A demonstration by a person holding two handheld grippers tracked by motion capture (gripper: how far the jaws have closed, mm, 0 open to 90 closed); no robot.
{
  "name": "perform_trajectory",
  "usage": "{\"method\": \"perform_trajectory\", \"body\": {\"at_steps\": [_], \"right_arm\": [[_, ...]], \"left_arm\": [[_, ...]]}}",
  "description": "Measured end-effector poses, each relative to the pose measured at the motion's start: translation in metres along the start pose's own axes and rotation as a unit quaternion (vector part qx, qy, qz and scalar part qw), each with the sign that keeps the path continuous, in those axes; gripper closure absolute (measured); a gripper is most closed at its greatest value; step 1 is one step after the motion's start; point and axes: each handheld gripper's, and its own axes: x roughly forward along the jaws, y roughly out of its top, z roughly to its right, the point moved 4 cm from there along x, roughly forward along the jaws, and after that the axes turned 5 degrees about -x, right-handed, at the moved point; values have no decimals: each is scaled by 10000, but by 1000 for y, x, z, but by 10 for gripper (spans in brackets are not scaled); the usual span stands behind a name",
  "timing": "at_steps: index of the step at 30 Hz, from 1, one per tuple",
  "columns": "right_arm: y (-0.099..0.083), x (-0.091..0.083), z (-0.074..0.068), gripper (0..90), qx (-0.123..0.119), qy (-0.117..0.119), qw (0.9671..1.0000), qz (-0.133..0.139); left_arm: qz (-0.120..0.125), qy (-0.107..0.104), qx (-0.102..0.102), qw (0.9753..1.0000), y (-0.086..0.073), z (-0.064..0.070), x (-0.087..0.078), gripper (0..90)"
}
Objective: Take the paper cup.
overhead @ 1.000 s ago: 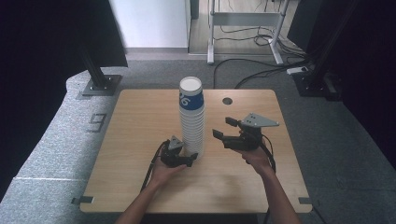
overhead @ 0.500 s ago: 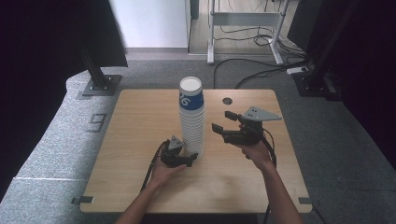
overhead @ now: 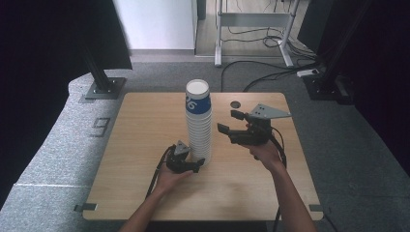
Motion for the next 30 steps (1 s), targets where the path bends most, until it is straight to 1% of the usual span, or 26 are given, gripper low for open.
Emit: {"method": "perform_trajectory", "body": {"at_steps": [10, 15, 26, 30], "right_arm": [[10, 7, -3, 253, -74, 10, 10000, 12], [16, 7, -4, 252, -55, 20, 9999, 97], [22, 13, -6, 251, -99, 39, 9999, 69], [23, 15, -6, 250, -78, 47, 9999, 79]], "left_arm": [[-3, -16, -6, 10000, 0, 0, 0, 202], [-7, -21, -7, 10000, 0, 0, 0, 203], [-6, -23, -8, 10000, 0, 0, 0, 203], [-4, -25, -7, 10000, 0, 0, 0, 203]]}}
